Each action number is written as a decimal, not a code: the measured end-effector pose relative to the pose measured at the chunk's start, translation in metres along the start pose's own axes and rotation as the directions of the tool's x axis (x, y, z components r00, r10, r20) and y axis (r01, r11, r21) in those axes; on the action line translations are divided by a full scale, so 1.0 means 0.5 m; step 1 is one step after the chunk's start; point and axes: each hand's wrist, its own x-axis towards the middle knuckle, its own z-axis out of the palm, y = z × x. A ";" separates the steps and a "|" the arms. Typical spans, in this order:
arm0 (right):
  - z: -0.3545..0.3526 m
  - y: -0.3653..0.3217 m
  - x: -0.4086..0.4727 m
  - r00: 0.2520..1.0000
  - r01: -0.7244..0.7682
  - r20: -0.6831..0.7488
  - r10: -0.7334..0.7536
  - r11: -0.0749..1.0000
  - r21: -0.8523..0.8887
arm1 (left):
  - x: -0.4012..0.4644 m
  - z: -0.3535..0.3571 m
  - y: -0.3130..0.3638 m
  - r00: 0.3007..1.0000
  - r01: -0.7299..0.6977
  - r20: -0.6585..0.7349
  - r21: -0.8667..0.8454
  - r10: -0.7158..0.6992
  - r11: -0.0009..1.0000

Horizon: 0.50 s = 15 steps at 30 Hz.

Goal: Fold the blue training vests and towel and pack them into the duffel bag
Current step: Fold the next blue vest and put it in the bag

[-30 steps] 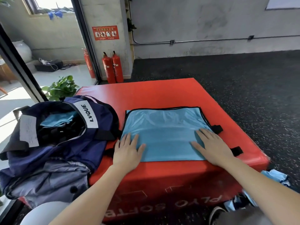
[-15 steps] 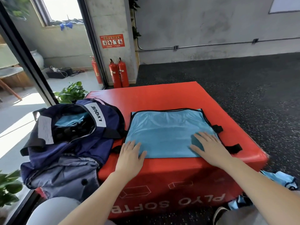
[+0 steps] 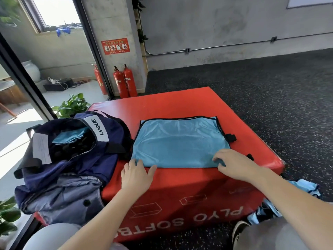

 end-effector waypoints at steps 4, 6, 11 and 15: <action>0.003 0.008 0.008 0.999 0.043 -0.027 -0.044 0.999 -0.030 | 0.110 0.008 0.000 0.998 -0.058 0.032 -0.005 0.058 0.998; 0.005 0.010 0.019 0.996 0.074 -0.042 -0.075 0.997 -0.033 | 0.163 0.015 0.002 0.995 -0.091 0.029 -0.003 0.091 0.996; 0.012 0.014 0.059 0.991 0.095 -0.089 -0.102 0.993 -0.072 | 0.296 0.030 0.021 0.990 -0.119 0.072 -0.033 0.121 0.992; 0.012 0.012 0.102 0.980 0.056 -0.184 -0.073 0.994 -0.099 | 0.409 0.046 0.036 0.981 -0.163 0.108 0.016 0.161 0.986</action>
